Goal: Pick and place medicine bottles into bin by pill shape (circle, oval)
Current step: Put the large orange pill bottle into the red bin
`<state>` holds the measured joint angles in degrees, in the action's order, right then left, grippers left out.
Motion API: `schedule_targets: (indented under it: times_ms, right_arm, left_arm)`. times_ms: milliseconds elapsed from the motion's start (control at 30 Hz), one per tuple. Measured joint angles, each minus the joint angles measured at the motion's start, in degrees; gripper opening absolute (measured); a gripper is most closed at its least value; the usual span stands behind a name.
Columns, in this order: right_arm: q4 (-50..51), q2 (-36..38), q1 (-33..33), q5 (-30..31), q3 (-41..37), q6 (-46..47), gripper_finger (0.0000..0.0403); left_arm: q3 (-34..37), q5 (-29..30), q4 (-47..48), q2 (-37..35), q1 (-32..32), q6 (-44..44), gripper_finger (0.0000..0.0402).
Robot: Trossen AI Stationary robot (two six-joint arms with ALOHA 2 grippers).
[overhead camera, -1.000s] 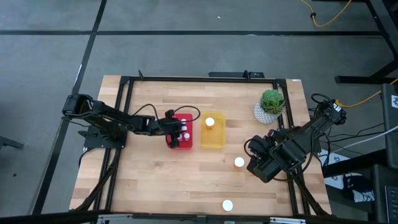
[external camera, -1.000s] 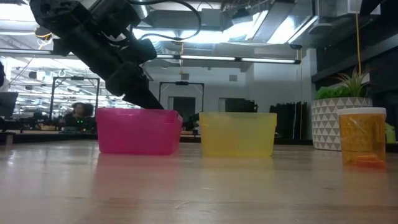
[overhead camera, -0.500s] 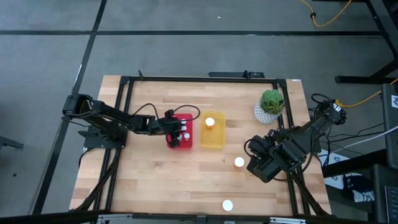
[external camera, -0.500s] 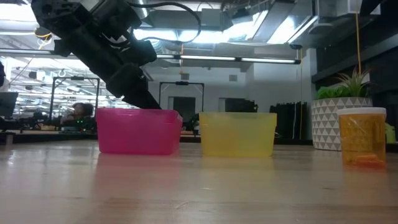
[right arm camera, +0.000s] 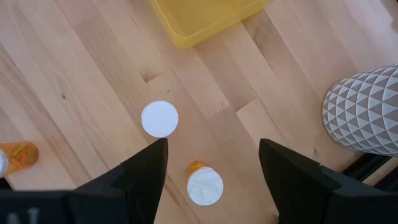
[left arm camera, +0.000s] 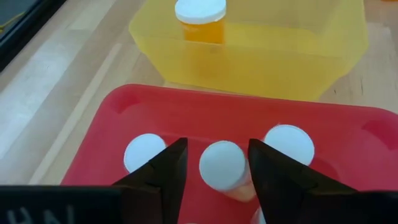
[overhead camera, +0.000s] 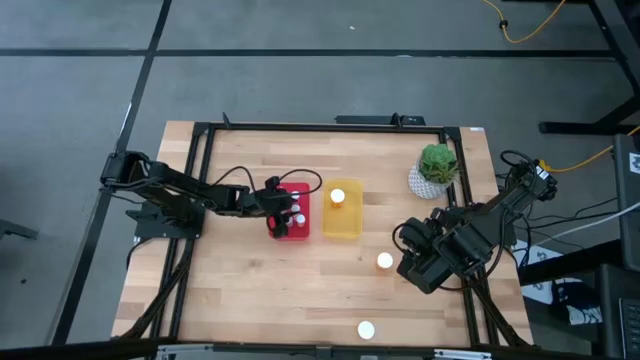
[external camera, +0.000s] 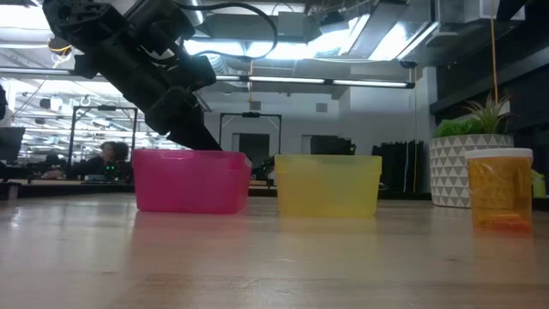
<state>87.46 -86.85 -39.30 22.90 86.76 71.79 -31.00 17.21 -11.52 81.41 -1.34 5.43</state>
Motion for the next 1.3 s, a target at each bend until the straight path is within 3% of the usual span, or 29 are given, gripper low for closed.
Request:
schedule_targets:
  times_ms: [267,533,733,1133,1300]
  right_arm:
    - [0.00,0.00,0.01,-0.02,0.00,-0.02,0.0254]
    - [-0.16,0.00,-0.01,-0.55,0.00,-0.02,0.0254]
    - [-0.21,0.00,-0.01,-0.53,0.00,-0.02,0.0254]
    - [-0.48,0.00,-0.01,-0.08,0.00,-0.02,0.0254]
    - [-0.59,0.00,0.00,-0.01,0.00,-0.02,0.0254]
  left_arm:
    - [-0.36,0.60,-0.26,-0.65,-0.05,-2.34,0.0162]
    - [-3.41,0.58,0.35,-6.53,-1.80,-4.59,0.0163]
    - [-3.41,1.14,5.40,-14.54,-4.26,-3.24,0.0160]
    - [-3.36,3.42,27.40,-36.46,-9.01,-0.48,0.0160]
    - [-0.50,3.59,28.42,-40.45,-8.98,2.92,0.0160]
